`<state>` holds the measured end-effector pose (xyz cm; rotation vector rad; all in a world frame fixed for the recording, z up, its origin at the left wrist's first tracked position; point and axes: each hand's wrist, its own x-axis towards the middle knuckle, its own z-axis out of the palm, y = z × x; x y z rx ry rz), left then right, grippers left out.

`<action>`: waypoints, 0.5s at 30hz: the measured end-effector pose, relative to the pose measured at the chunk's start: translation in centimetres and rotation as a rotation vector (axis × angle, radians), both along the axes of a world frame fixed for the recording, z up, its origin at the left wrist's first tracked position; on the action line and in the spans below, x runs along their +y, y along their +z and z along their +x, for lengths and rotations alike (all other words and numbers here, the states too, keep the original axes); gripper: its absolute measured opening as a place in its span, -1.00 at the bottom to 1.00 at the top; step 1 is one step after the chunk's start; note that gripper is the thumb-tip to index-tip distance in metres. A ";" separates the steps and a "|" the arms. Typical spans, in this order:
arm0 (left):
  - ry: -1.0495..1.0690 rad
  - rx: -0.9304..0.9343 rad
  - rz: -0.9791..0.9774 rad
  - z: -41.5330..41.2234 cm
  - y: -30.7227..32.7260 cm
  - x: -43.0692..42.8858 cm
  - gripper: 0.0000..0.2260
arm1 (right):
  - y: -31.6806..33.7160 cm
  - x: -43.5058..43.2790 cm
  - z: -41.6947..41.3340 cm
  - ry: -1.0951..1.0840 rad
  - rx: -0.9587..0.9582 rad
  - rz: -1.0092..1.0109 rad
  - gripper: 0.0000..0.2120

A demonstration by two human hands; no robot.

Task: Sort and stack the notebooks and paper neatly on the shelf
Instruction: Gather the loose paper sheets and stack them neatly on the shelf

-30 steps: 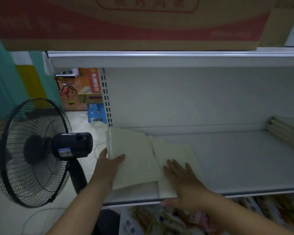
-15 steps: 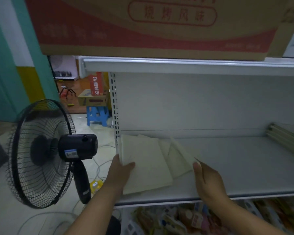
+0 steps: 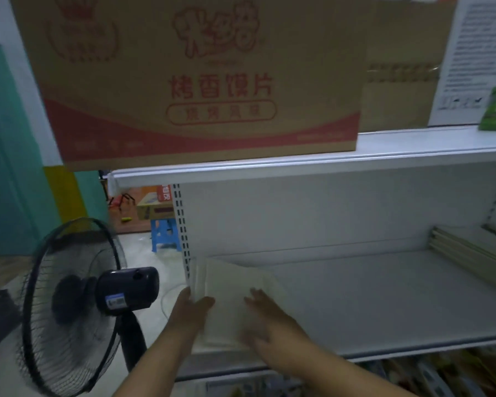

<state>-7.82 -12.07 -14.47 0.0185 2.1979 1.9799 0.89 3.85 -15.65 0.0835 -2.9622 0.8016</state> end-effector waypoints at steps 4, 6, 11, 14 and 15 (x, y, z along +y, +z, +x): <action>-0.098 0.047 0.063 3.5 2.5 3.7 -0.78 | 1.5 6.4 2.1 -0.419 -0.029 -0.382 -0.27; -0.160 0.049 0.082 5.8 2.7 6.9 -0.82 | 1.8 9.0 4.1 -0.466 -0.055 -0.704 -0.44; -0.281 -0.085 0.197 12.4 1.4 18.0 -0.83 | 2.5 17.8 13.3 -0.576 0.049 -1.212 -0.88; -0.383 -0.267 0.281 17.4 1.6 24.0 -0.85 | 2.8 23.8 18.7 -0.688 0.095 -1.244 -0.83; -0.416 -0.329 0.301 18.9 1.8 25.8 -0.84 | 2.9 25.3 20.3 -0.697 0.096 -1.226 -0.82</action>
